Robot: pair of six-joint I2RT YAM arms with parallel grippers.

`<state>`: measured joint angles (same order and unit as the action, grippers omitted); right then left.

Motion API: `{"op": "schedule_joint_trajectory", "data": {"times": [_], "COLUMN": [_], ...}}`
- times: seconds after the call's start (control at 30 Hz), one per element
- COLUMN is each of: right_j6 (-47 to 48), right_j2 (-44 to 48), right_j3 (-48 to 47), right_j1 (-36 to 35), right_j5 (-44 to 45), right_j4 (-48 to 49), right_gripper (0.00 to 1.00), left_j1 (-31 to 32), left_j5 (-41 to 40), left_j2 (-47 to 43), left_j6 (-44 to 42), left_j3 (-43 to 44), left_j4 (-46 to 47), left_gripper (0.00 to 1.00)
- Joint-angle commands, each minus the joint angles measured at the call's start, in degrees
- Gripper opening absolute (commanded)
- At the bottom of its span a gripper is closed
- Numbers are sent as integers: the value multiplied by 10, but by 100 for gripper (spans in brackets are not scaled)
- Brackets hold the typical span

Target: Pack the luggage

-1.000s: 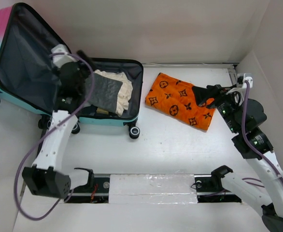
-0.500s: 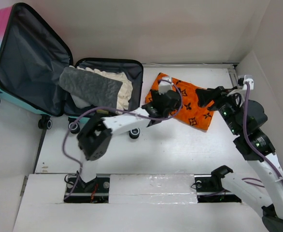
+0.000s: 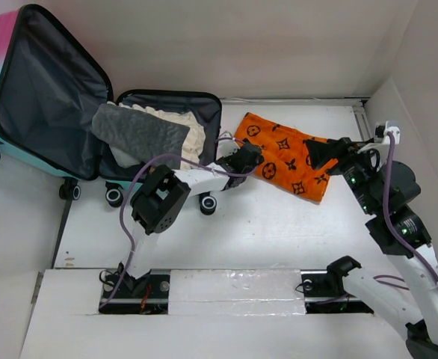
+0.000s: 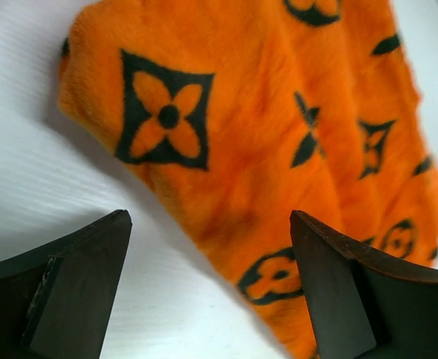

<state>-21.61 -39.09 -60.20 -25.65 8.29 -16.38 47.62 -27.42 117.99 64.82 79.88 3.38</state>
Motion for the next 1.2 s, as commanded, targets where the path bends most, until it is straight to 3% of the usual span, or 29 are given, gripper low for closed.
{"op": "schedule_joint_trajectory", "data": {"times": [0.0, 0.2, 0.4, 0.43, 0.53, 0.57, 0.63, 0.8, 0.9, 0.97, 1.0, 1.07, 1.1, 1.17], "right_j6": [3, 3, 3, 3, 3, 3, 3, 3, 3, 9, 9, 9, 9, 9], "right_j2": [-2, -7, -2, -2, -2, -2, -2, 9, 9, 3, 2, 2, -3, -3], "right_j3": [2, 7, 7, 7, 7, 7, -7, -12, -12, -12, -12, -12, -12, -12], "right_j1": [-6, -6, -6, -6, -6, -6, -6, -6, -6, -6, -6, -6, -6, -6], "right_j5": [-13, -25, -25, -25, -31, -31, -37, -42, -43, -43, -43, -48, -48, -48], "right_j4": [14, 19, 19, 26, 26, 26, 21, 14, 21, 21, 21, 33, 33, 38], "right_gripper": [77, 77, 77, 77, 77, 77, 77, 77, 77, 77, 77, 77, 77, 77], "left_j1": [-10, -16, -21, -21, -27, -27, -38, -43, -43, -43, -48, -66, -67, -72], "left_j5": [-16, -12, 0, 6, 18, 38, 57, 81, 107, 145, 169, 233, 239, 209], "left_j2": [7, 62, 80, 86, 94, 103, 110, 123, 88, 74, 74, 123, 136, 135], "left_j6": [128, 173, 191, 182, 118, 105, 74, -13, -80, -177, -214, -271, -332, -387], "left_j3": [9, 78, 64, 59, 74, 84, 90, 107, 107, 135, 166, 338, 394, 496], "left_j4": [-25, -88, -77, -70, -16, -6, 28, 50, 100, 107, 84, -20, -111, -173], "left_gripper": [83, 80, 72, 66, 35, 16, 2, 0, 0, 0, 0, 0, 0, 0]}}
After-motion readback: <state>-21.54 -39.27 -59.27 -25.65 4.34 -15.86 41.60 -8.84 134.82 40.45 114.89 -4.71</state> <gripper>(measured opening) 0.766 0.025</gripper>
